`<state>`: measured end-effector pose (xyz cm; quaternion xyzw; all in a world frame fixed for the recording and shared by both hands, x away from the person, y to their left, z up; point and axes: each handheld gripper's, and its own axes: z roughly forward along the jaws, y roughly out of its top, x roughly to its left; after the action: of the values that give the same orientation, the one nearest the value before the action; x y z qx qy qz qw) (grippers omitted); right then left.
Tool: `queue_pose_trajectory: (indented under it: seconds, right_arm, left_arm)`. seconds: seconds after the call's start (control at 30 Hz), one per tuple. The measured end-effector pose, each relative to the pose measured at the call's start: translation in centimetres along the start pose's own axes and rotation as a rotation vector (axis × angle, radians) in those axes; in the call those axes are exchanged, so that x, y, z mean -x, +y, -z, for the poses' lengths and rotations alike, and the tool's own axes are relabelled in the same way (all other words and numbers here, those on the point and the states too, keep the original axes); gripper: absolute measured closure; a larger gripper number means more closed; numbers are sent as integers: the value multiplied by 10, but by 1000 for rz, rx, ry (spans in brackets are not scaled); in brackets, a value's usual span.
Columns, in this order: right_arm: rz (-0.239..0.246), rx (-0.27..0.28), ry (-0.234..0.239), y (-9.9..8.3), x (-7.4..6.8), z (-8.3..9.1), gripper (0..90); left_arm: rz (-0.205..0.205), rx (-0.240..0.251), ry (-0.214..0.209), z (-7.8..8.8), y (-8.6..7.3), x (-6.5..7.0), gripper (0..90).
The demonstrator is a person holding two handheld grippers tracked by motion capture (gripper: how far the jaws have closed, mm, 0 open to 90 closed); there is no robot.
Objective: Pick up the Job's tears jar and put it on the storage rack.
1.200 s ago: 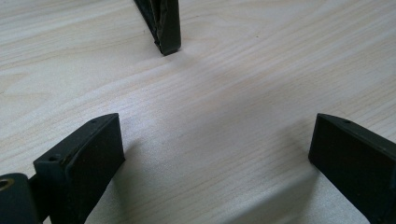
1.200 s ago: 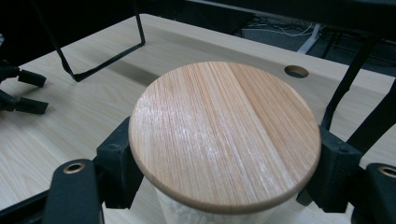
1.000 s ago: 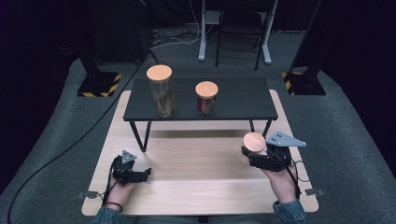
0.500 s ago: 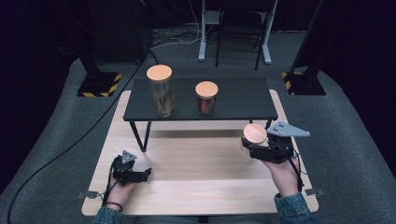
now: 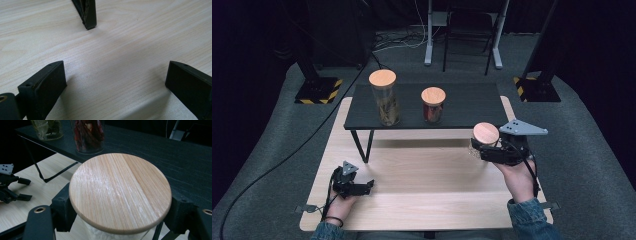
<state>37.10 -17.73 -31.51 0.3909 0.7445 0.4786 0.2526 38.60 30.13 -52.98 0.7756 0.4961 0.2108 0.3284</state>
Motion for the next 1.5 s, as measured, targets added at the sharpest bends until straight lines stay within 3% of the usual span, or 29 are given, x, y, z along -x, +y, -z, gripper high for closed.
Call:
queue_pose_trajectory:
  seconds: [0.73,1.5]
  right_arm:
    - [23,11,-4,43,3,-9,252]
    - [19,-24,-47,66,16,-38,252]
  left_arm:
    - [-2,-1,-1,0,0,0,27]
    - [1,-1,-1,0,0,0,26]
